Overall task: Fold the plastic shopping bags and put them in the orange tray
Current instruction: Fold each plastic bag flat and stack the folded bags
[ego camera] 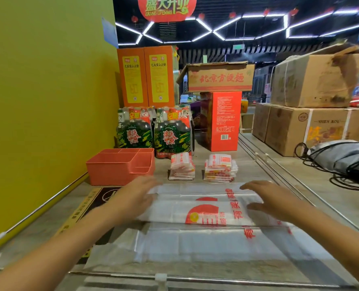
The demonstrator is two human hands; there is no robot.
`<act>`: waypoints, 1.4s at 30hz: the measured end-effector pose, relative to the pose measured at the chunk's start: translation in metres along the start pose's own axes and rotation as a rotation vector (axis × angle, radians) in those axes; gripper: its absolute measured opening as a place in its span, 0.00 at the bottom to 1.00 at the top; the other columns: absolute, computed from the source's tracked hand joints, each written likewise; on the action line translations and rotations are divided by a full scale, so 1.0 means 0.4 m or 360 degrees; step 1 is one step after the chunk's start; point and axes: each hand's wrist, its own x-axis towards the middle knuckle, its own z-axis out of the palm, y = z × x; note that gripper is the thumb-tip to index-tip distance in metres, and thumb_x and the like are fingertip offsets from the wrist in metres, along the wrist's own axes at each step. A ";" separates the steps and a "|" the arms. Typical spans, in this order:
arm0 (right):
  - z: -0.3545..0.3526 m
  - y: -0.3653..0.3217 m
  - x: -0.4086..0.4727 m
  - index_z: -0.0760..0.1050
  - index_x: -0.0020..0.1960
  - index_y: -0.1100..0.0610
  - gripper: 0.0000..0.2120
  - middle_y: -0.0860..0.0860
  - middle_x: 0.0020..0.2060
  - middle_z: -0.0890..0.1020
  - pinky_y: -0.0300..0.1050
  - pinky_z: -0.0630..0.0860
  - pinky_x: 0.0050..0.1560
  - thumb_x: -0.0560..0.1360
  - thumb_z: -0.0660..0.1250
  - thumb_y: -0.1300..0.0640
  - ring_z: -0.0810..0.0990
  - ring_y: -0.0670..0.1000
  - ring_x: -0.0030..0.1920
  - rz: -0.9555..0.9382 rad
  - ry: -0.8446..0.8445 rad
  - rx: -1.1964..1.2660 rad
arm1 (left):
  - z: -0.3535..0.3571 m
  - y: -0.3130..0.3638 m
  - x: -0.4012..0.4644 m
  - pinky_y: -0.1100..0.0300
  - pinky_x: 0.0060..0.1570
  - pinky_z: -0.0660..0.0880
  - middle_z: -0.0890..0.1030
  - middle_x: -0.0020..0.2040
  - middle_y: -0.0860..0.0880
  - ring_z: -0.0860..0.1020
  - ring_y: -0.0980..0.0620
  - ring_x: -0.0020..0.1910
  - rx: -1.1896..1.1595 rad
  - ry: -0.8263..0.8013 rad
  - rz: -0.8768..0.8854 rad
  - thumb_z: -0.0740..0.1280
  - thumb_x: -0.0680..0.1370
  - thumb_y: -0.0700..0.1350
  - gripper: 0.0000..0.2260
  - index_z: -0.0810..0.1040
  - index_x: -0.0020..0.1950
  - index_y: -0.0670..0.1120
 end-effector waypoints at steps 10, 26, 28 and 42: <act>0.028 -0.236 -0.028 0.44 0.82 0.45 0.33 0.40 0.80 0.49 0.38 0.41 0.76 0.82 0.49 0.34 0.45 0.39 0.78 -0.0514 -0.0486 0.0451 | 0.138 0.201 0.002 0.58 0.77 0.36 0.37 0.82 0.55 0.34 0.59 0.79 0.0035 -0.0765 0.0193 0.46 0.84 0.63 0.30 0.38 0.82 0.54; 0.052 -0.028 -0.132 0.38 0.82 0.46 0.69 0.51 0.80 0.33 0.59 0.37 0.79 0.47 0.25 0.13 0.30 0.56 0.78 0.0213 -0.0881 0.0238 | 0.162 0.180 0.001 0.44 0.77 0.32 0.29 0.77 0.61 0.29 0.54 0.77 0.0088 -0.1028 -0.0067 0.33 0.67 0.76 0.40 0.31 0.77 0.64; 0.047 0.005 -0.143 0.39 0.82 0.49 0.79 0.54 0.80 0.34 0.59 0.38 0.79 0.37 0.22 0.13 0.30 0.57 0.79 0.0240 -0.0946 0.0202 | 0.164 0.182 0.001 0.44 0.77 0.32 0.29 0.77 0.62 0.29 0.54 0.77 0.0083 -0.1026 -0.0068 0.33 0.66 0.76 0.41 0.31 0.77 0.64; -0.021 -0.058 -0.094 0.68 0.74 0.47 0.43 0.54 0.68 0.73 0.51 0.66 0.71 0.75 0.34 0.25 0.67 0.55 0.72 0.0040 -0.0584 -0.0051 | 0.135 0.187 0.019 0.51 0.78 0.43 0.51 0.83 0.53 0.47 0.50 0.81 0.0145 -0.0634 0.0051 0.48 0.84 0.63 0.27 0.51 0.82 0.57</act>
